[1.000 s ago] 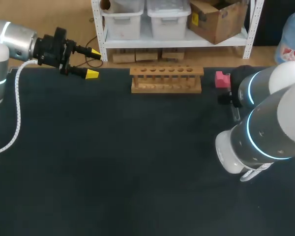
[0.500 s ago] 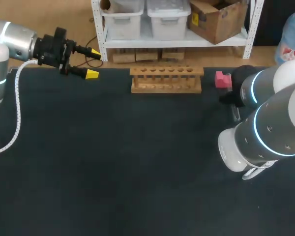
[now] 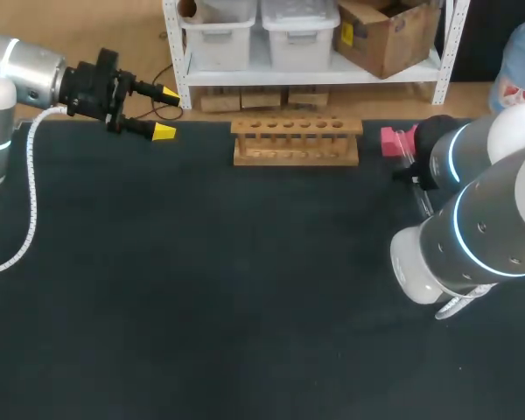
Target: Grasp the test tube, adjust it, and insert it.
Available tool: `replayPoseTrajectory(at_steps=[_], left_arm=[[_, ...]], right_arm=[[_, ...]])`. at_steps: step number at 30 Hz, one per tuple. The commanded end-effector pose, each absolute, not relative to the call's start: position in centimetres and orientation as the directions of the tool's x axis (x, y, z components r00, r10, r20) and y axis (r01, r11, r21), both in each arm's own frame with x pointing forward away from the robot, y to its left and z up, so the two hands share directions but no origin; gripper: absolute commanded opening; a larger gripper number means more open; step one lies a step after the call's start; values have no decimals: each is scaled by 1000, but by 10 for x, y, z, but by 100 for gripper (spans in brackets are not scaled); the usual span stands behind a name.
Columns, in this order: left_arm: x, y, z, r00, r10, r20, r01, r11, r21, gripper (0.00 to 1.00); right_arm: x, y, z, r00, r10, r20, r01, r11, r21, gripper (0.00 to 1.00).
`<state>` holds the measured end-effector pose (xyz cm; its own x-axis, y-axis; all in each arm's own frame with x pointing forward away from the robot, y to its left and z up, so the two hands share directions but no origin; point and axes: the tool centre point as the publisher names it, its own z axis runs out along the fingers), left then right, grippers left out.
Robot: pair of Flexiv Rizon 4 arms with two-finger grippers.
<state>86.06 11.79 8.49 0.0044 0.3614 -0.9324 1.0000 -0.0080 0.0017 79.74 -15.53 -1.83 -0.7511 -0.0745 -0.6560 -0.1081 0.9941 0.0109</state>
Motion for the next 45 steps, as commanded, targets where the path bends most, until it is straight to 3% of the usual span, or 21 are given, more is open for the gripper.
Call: replayPoseTrajectory(at_steps=[1,23,45], left_arm=[[861,118,84,5,362,-932,1000,-9,2,100],[861,118,84,5,362,-932,1000,-9,2,100],[861,118,84,5,362,-932,1000,-9,2,100]], right_arm=[[796,-155,-16,-770,-54,-635,-75,997,5,0],[769,-133,60,-708,111,-697,126,992,29,0],[753,-32,95,-690,87,-719,86,996,39,0]])
